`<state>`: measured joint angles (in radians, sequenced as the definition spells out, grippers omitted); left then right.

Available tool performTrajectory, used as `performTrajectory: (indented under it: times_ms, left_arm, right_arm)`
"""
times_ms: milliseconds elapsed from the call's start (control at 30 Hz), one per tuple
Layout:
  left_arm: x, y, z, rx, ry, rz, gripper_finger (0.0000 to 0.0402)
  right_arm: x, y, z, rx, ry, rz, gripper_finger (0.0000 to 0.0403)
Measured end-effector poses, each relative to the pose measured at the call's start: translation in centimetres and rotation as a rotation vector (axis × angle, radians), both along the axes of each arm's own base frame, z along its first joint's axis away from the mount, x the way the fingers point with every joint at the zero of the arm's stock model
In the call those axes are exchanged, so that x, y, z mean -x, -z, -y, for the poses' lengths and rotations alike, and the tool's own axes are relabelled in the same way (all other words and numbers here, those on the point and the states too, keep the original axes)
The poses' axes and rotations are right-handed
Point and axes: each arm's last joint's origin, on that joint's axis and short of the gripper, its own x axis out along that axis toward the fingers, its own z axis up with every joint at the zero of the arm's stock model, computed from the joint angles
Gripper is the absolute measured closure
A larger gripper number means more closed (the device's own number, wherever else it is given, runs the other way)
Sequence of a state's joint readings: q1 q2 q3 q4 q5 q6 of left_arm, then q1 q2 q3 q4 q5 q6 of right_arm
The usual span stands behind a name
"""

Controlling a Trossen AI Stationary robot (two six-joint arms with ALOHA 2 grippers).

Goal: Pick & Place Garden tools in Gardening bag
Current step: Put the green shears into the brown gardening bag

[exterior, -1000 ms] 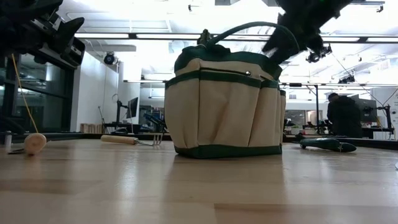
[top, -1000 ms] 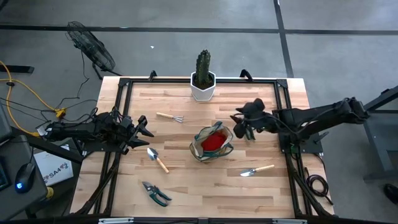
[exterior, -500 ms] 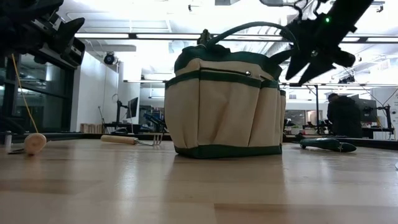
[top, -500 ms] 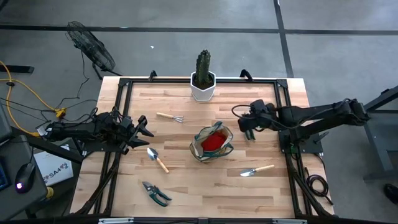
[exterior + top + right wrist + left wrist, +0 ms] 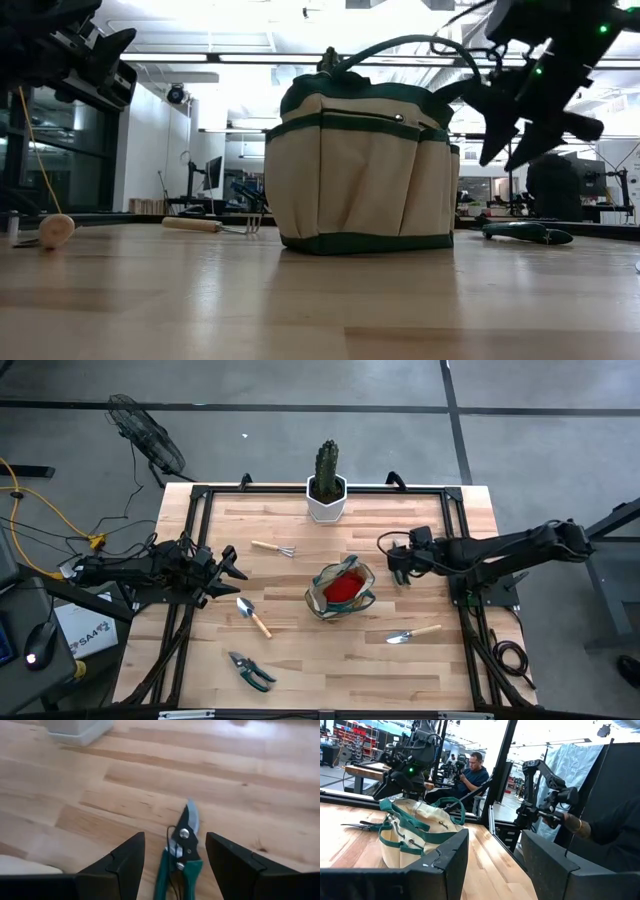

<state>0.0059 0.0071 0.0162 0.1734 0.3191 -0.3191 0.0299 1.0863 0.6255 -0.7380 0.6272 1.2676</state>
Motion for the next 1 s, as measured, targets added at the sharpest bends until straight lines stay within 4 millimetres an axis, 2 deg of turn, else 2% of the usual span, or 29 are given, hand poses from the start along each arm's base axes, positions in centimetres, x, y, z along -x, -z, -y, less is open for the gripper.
performTrajectory:
  times_ms: [500,733,1000]
  left_arm:
    - [0.0,0.0,0.0,-0.001,0.003,0.0,0.0222]
    - [0.0,0.0,0.0,-0.001,0.003,0.0,0.0222]
    - [0.0,0.0,0.0,-0.001,0.003,0.0,0.0222]
  right_arm:
    - [0.8,4.0,0.0,-0.039,0.05,0.106,0.0202]
    - [0.8,4.5,0.0,-0.029,0.009,0.099,0.0202]
    - [0.0,4.8,0.0,0.0,-0.053,0.084,0.0202]
